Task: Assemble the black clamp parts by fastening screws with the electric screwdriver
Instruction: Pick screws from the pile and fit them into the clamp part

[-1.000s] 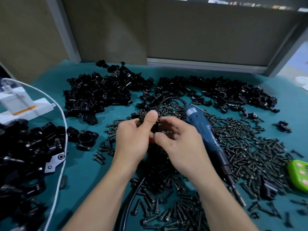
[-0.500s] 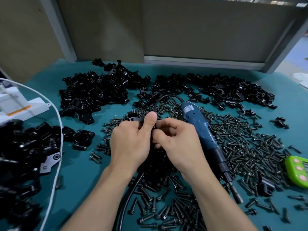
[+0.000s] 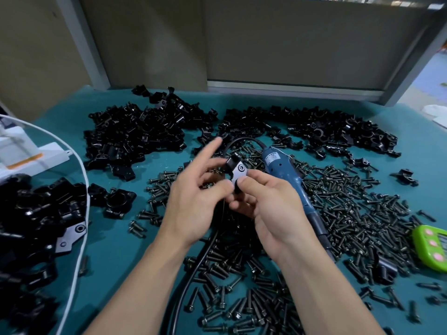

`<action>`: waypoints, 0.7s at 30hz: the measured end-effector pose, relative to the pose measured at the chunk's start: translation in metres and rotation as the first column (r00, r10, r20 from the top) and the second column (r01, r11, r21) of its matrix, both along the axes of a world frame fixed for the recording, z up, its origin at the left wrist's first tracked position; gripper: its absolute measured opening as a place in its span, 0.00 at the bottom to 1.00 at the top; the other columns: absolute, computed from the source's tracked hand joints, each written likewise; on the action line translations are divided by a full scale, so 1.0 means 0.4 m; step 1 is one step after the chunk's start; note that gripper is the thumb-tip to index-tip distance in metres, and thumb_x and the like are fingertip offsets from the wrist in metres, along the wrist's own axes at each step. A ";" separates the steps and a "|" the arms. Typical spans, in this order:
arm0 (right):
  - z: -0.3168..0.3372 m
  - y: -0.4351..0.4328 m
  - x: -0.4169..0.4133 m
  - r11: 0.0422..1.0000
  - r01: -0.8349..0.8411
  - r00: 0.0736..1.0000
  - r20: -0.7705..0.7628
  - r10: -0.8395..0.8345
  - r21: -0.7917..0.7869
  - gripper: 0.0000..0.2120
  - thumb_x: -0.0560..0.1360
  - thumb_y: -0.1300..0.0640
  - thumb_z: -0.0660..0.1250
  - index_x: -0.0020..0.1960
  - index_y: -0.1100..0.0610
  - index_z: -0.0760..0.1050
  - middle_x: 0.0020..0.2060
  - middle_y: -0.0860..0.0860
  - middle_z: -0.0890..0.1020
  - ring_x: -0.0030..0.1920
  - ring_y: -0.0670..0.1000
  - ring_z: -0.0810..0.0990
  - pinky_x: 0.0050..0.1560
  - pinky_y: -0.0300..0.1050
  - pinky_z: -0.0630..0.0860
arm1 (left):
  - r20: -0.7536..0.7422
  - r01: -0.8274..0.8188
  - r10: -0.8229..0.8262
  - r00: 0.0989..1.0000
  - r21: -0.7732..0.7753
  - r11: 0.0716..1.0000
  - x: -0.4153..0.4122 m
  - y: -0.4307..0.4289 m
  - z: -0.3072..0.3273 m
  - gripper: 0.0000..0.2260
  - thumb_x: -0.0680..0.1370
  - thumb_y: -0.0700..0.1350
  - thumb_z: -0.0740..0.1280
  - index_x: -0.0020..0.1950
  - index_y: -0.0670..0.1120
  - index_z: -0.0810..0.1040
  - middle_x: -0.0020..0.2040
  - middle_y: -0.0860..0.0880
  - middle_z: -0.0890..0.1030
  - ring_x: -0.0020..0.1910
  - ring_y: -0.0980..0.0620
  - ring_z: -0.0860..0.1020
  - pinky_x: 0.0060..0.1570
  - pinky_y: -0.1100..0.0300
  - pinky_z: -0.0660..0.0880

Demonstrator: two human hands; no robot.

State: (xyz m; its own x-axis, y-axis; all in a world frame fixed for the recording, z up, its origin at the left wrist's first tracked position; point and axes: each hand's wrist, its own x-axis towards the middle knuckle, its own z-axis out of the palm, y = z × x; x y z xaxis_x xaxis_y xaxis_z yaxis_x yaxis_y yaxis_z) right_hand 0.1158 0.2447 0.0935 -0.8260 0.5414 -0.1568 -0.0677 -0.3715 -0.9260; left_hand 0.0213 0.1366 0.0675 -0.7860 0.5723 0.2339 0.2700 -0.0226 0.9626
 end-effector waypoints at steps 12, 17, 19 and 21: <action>-0.003 0.002 0.008 0.952 0.043 0.992 0.096 -0.076 0.304 0.10 0.76 0.64 0.75 0.48 0.49 0.88 0.38 0.50 0.88 0.36 0.50 0.83 0.39 0.43 0.82 | 0.101 0.130 -0.138 0.985 0.081 0.988 0.005 0.009 0.006 0.21 0.79 0.51 0.67 0.71 0.67 0.76 0.67 0.61 0.81 0.65 0.64 0.79 0.57 0.66 0.78; -0.013 0.008 0.012 0.697 0.228 0.937 0.042 -0.347 0.680 0.18 0.70 0.66 0.77 0.41 0.40 0.87 0.40 0.35 0.86 0.33 0.40 0.82 0.34 0.31 0.76 | 0.299 0.024 -0.053 0.953 0.100 0.995 0.010 0.013 0.020 0.14 0.85 0.45 0.65 0.68 0.56 0.82 0.50 0.50 0.87 0.42 0.55 0.85 0.41 0.62 0.82; -0.010 0.009 0.010 0.792 0.185 0.966 0.039 -0.254 0.583 0.18 0.69 0.69 0.77 0.42 0.44 0.87 0.42 0.40 0.88 0.42 0.43 0.86 0.44 0.37 0.82 | 0.303 -0.016 -0.018 0.953 0.110 0.994 0.010 0.013 0.022 0.12 0.84 0.40 0.66 0.59 0.52 0.87 0.45 0.47 0.87 0.36 0.57 0.82 0.38 0.62 0.81; -0.005 0.016 0.009 0.935 0.088 0.995 0.003 -0.095 0.343 0.15 0.71 0.72 0.75 0.45 0.51 0.87 0.42 0.49 0.89 0.45 0.48 0.87 0.49 0.44 0.84 | 0.306 -0.033 -0.017 0.952 0.158 0.987 0.001 0.008 0.026 0.14 0.83 0.37 0.66 0.53 0.52 0.89 0.45 0.49 0.88 0.40 0.55 0.84 0.42 0.62 0.82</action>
State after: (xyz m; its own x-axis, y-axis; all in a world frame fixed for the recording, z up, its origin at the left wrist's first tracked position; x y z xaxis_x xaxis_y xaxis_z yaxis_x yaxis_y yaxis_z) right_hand 0.1194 0.2512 0.0915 -0.7691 0.6381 0.0356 -0.0672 -0.0253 -0.9974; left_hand 0.0218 0.1396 0.0779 -0.8382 0.5409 0.0697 -0.0355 -0.1816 0.9827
